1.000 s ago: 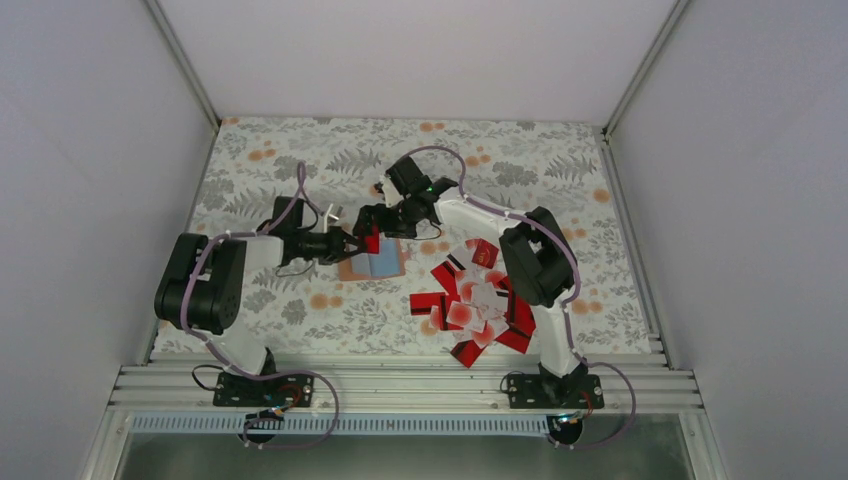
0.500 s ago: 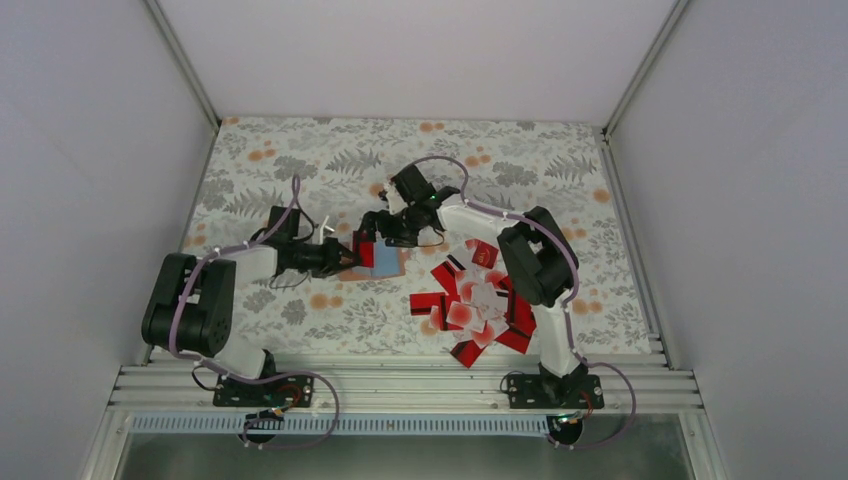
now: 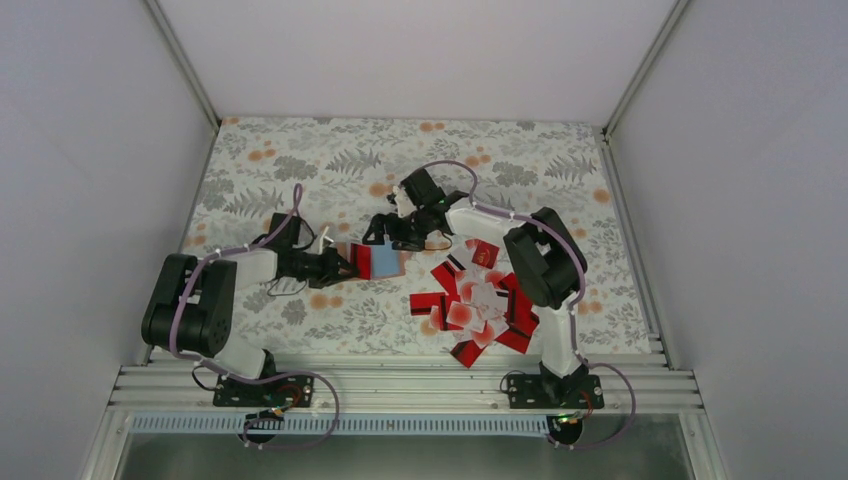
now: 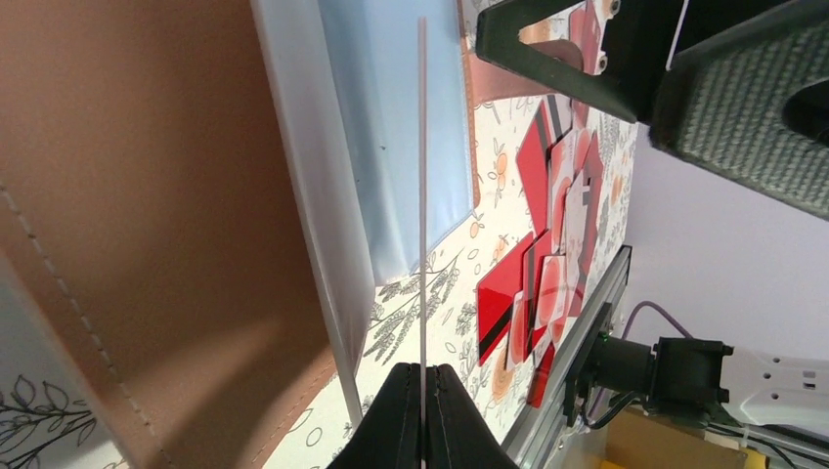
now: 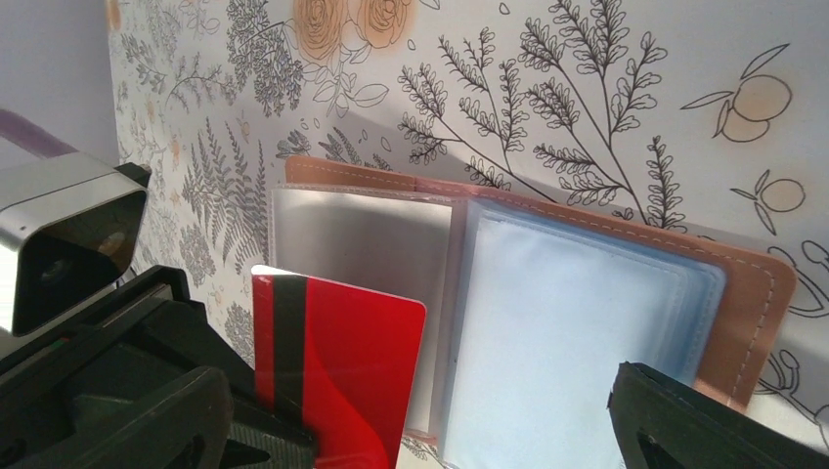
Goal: Put the credit cards into the card holder
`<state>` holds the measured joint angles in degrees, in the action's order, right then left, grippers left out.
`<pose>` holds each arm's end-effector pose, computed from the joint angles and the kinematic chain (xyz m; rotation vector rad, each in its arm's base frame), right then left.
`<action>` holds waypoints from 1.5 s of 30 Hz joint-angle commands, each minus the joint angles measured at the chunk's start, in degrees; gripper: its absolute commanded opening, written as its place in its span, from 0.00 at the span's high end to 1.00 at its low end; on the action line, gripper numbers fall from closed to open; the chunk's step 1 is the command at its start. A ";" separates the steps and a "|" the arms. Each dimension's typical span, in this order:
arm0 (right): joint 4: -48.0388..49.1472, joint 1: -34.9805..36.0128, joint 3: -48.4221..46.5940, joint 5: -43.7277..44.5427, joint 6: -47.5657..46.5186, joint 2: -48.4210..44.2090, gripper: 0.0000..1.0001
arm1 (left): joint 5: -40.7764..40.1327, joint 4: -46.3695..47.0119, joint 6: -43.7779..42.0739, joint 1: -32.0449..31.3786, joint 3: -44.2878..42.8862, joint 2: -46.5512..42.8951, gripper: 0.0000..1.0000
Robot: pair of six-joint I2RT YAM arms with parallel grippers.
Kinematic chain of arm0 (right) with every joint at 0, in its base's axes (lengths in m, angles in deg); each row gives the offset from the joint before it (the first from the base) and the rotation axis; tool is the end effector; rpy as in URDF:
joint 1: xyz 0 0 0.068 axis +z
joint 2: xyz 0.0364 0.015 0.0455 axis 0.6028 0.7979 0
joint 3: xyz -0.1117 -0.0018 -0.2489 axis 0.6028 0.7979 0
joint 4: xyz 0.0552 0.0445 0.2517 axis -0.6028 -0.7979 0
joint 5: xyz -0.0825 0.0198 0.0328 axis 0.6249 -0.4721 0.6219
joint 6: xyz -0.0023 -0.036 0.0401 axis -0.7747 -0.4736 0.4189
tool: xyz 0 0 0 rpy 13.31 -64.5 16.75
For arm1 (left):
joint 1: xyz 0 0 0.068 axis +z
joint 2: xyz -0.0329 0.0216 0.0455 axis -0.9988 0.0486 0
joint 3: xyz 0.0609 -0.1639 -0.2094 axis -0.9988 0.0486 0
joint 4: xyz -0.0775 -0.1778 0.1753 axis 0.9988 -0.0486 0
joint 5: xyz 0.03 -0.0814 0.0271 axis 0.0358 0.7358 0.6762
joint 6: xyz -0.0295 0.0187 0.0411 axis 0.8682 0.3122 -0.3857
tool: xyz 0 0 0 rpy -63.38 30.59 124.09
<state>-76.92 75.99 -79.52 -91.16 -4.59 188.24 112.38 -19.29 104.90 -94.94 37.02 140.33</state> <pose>0.3237 0.2866 0.1629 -0.3217 2.7954 1.1715 0.2347 -0.0609 0.1252 -0.0737 2.6299 -1.4441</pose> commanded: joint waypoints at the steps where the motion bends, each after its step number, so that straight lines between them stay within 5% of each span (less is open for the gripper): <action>1: 1.76 -0.24 1.04 -1.28 -0.07 -2.71 0.02 | -0.49 -2.12 -2.67 0.26 -0.96 1.47 0.98; 45: 0.15 -1.19 4.51 -2.19 -5.37 -0.56 0.04 | 6.20 -2.29 -9.59 0.25 -7.22 10.39 0.98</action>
<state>-76.09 75.48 -76.40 -93.30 -8.50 187.87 114.72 -21.80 98.04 -94.94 31.18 149.73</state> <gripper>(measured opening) 0.965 0.028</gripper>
